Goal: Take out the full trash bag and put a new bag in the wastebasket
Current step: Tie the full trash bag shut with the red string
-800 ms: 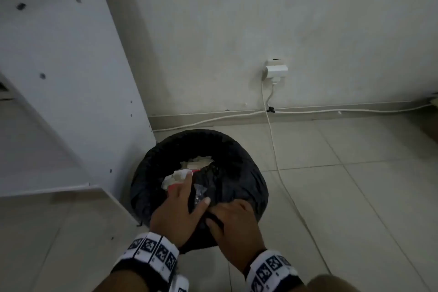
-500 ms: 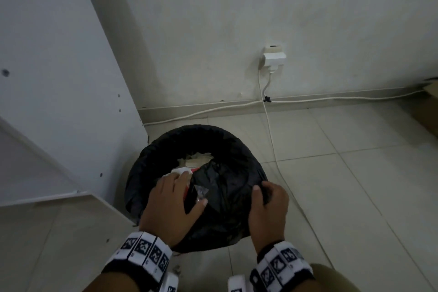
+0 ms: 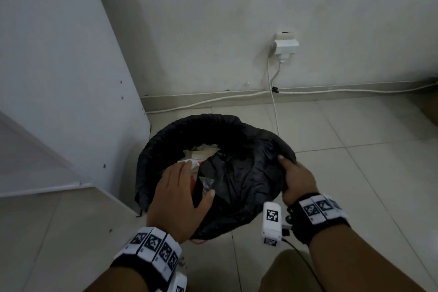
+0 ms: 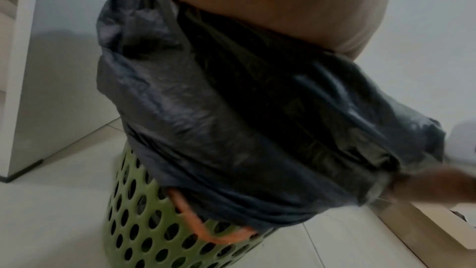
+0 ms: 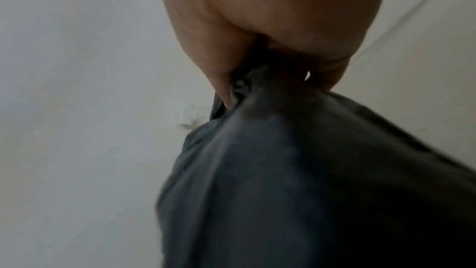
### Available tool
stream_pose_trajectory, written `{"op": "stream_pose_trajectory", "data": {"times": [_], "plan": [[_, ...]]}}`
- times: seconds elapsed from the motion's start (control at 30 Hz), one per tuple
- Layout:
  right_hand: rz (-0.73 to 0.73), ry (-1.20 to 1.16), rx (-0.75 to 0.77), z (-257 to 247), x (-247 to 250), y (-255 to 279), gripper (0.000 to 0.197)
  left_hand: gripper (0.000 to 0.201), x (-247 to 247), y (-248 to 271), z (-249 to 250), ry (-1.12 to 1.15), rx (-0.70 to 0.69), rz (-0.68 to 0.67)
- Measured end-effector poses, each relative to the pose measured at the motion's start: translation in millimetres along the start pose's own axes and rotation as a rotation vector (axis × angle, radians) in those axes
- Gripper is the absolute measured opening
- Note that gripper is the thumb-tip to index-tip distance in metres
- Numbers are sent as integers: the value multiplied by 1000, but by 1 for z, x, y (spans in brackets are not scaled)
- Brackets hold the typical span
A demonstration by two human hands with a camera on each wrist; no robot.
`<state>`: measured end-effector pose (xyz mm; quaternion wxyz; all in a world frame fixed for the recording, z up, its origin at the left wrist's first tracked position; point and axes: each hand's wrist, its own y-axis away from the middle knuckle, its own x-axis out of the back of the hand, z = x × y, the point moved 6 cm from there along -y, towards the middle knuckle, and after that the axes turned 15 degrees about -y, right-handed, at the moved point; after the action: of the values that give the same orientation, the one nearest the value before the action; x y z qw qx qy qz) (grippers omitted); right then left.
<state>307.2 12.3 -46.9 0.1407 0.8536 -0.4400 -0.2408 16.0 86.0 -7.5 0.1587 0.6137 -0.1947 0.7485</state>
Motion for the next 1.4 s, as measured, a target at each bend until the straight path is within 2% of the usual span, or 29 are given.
{"op": "stream_pose_trajectory", "data": {"times": [0.07,0.1,0.23,0.3,0.4,0.47,0.5,0.53,0.6,0.67,0.7,0.73,0.8,0.87,0.9,0.97,1.07,1.13,1.2,1.23,1.3,1.4], "plan": [[-57,-52,188,-29,-17,21,19,87,2,2,1,14,8,-7],[-68,-29,271,-39,-27,30,11,87,2,3,1,22,6,-8],[-389,540,636,-50,-80,86,8,80,10,3,1,133,6,34],[-572,712,797,-35,-102,119,11,63,19,1,2,325,39,91],[-845,874,880,0,-119,145,16,35,33,-11,23,713,109,-32],[-989,823,842,11,-118,153,14,38,39,-21,30,807,214,-84],[-1013,753,791,11,-115,156,15,35,39,-25,29,811,266,-84],[-976,659,729,6,-110,158,17,29,38,-28,25,801,319,-74],[-747,426,599,-7,-94,146,25,24,32,-28,18,808,378,-64],[-414,341,522,-23,-81,125,29,29,28,-24,18,771,338,-82],[-292,353,482,-28,-78,111,32,33,28,-21,21,742,292,-94],[-232,399,424,-31,-82,101,39,37,28,-17,26,716,254,-103],[-255,443,205,-23,-98,76,52,39,26,-11,30,683,234,-101],[-324,270,-68,-8,-115,61,42,32,22,-6,31,688,239,-109],[-321,184,-153,-3,-121,57,36,29,22,-4,33,692,222,-111],[-259,160,-166,-5,-132,48,31,30,25,0,35,699,179,-111],[-241,178,88,-24,-147,48,17,19,37,-1,25,672,214,-24],[-388,425,379,-43,-160,69,20,6,51,-5,13,702,287,95],[-597,668,598,-48,-170,96,19,27,63,-12,2,680,295,203],[-702,719,638,-48,-172,110,15,36,72,-17,-1,640,255,245],[-882,793,651,-46,-169,132,12,48,87,-26,1,511,66,291],[-1058,905,768,-54,-156,148,13,50,91,-33,12,333,-302,179]]}}
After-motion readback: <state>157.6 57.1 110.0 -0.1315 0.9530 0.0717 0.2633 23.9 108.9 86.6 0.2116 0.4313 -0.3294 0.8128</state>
